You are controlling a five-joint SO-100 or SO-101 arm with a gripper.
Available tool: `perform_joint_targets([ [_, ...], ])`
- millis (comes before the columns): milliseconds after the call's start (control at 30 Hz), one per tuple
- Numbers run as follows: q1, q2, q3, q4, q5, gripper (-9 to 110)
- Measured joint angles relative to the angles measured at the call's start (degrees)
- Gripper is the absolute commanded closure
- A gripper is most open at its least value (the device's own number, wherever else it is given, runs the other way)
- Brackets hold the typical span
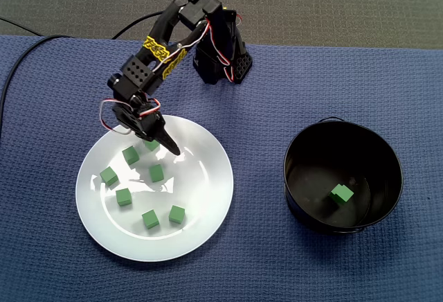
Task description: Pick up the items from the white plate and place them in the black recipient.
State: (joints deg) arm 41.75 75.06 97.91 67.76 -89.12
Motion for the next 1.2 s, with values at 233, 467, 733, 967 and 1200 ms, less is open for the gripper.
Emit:
perform_joint_targets([
  [233,-0.44,0.0,0.62,-1.41,2.02,88],
  [467,-1.32,0.0,1.93,-1.93,2.64,101],
  [733,-1.32,1.41,3.43,-3.69,5.19,102],
  [967,-4.66,9.67,-3.52,4.31,16.61,102],
  [1200,-17.58,23.73,-23.55,11.25,41.48,102],
])
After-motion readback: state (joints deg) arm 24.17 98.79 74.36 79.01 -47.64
